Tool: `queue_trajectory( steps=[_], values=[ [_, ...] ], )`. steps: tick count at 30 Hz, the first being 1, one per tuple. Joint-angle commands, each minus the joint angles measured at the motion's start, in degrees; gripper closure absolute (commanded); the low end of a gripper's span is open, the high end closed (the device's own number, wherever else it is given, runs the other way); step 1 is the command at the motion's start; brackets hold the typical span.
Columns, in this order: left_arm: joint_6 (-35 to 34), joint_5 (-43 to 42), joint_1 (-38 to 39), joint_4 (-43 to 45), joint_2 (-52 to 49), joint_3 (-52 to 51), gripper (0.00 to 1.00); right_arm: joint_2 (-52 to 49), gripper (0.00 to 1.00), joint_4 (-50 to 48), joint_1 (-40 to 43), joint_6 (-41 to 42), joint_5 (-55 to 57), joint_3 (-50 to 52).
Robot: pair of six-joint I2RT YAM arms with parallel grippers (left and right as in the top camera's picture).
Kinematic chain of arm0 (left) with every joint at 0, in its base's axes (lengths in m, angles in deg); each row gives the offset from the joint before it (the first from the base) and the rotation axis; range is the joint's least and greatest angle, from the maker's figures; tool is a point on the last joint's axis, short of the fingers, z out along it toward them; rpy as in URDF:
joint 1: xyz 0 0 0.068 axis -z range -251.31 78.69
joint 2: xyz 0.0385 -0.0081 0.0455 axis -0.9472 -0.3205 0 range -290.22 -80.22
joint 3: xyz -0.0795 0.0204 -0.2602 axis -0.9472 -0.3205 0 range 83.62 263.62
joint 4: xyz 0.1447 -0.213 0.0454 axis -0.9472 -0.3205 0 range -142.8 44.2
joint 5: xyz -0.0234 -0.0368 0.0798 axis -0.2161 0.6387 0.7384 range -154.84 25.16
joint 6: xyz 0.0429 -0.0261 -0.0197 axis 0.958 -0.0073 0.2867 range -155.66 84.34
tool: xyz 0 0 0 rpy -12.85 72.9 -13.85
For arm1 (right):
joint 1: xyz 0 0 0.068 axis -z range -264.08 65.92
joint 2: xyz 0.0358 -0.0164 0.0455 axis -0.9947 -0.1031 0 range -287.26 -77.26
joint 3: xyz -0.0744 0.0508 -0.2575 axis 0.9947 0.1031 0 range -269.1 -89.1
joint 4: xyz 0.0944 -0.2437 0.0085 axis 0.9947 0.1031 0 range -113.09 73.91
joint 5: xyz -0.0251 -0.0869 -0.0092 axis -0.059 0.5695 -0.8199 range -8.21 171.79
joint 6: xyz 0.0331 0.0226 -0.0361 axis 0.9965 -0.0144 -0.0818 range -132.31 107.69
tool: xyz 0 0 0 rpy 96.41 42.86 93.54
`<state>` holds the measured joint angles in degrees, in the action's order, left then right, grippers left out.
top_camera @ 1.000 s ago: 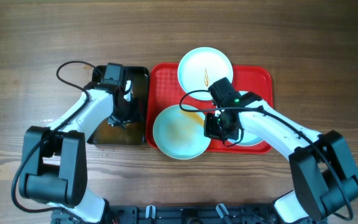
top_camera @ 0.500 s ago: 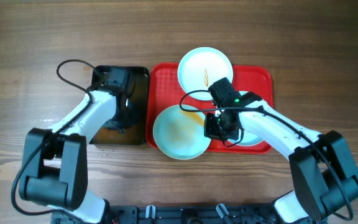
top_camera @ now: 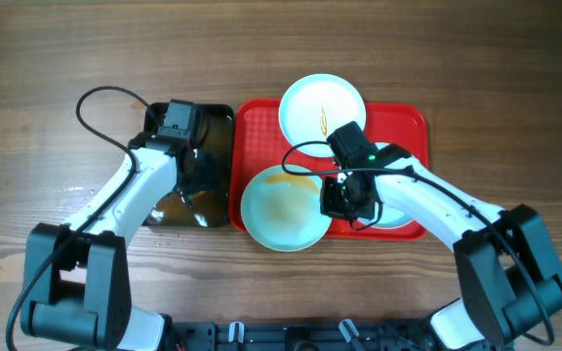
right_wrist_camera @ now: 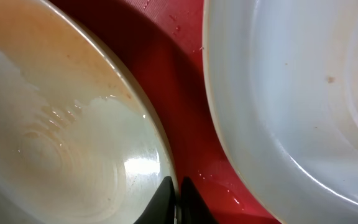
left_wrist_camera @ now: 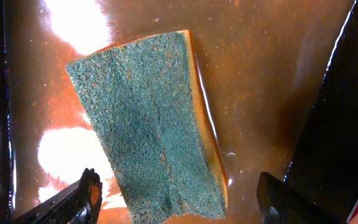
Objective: Clean dirty plates on tray and stack at the side
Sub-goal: 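Dip the sponge back into the black water tray, then lift the right-held plate off the red tray and carry it right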
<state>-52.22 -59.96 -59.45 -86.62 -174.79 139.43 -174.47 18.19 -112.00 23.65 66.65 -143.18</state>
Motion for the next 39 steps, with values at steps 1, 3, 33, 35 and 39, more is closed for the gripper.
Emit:
queue_trajectory(
  steps=[1,3,33,35,39],
  values=[
    [-6.1,0.8,-0.1,1.0,-0.1,-0.4,0.24,-0.7,0.94,-0.1,0.1,0.0,1.0,0.3],
    [-6.7,0.8,-0.1,2.1,-2.2,-0.4,0.24,-0.7,0.94,-0.1,0.1,0.0,1.0,0.3],
    [-0.9,-7.3,-0.1,0.9,3.8,-0.4,0.0,-0.8,0.96,-4.1,0.1,-0.1,3.1,1.3],
    [-0.8,-7.2,-0.1,0.9,3.8,-0.4,0.0,-0.6,0.96,-4.0,0.1,-2.4,3.3,1.0],
    [-0.6,-7.2,-0.1,0.9,3.8,-0.4,0.0,4.0,0.96,1.4,0.1,-4.5,13.9,-2.8]
  ],
)
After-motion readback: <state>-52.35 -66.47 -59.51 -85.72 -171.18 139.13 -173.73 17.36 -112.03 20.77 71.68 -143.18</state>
